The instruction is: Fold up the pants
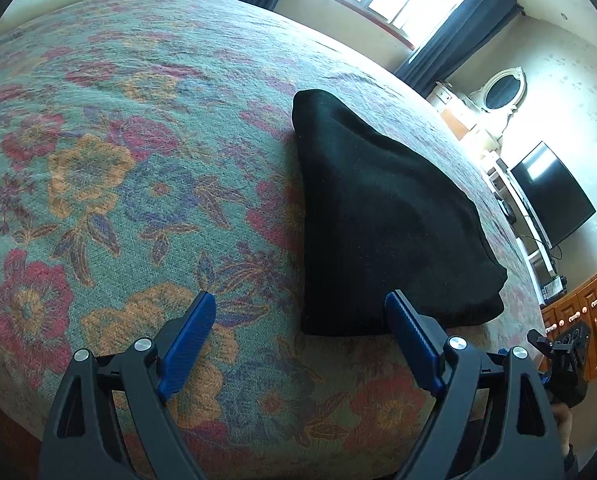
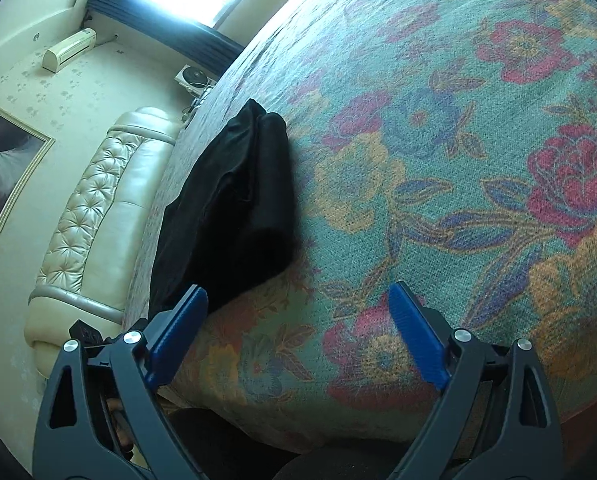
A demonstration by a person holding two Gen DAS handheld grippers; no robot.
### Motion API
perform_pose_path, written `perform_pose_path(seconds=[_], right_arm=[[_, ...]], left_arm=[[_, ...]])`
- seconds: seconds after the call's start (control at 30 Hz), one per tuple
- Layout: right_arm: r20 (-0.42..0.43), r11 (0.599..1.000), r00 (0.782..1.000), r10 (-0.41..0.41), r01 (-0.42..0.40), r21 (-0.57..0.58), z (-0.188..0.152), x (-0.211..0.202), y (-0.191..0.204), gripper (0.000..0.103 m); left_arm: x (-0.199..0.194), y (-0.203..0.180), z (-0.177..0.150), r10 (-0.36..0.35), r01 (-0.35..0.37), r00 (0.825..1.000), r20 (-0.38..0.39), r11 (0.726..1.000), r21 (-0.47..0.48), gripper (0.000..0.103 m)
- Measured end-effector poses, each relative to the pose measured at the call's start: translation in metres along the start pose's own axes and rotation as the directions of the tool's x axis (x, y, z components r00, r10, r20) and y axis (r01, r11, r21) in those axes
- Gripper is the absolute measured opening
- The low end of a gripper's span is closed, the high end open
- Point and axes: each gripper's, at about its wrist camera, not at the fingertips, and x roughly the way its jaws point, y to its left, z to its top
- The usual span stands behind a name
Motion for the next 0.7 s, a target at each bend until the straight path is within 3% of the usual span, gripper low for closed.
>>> perform_pose_path(seconds=[0.27,0.47,0.7], right_arm=[[0.024,0.971,0.983,-0.183,0.185,-0.152,-0.007,0.002,0.030,0.092],[0.144,0.883,0.943,-0.301,0.333,-0.331,-0.019,-0.003,0.070,0.092],[0.280,0.793,0.916,-0.286,0.391,-0.468,-0.042,-0.002,0.117,0.092]], left_arm=[[-0.010,-0.021,-0.007,0.096,-0.099,0.994,0.053,0.992,0.077,0.085],[-0.016,-0.035,-0.012,0.142,-0.153,0.985,0.102,0.983,0.101,0.085],[-0.029,-0.057,-0.021,0.170,-0.201,0.965,0.200,0.969,0.144,0.085]])
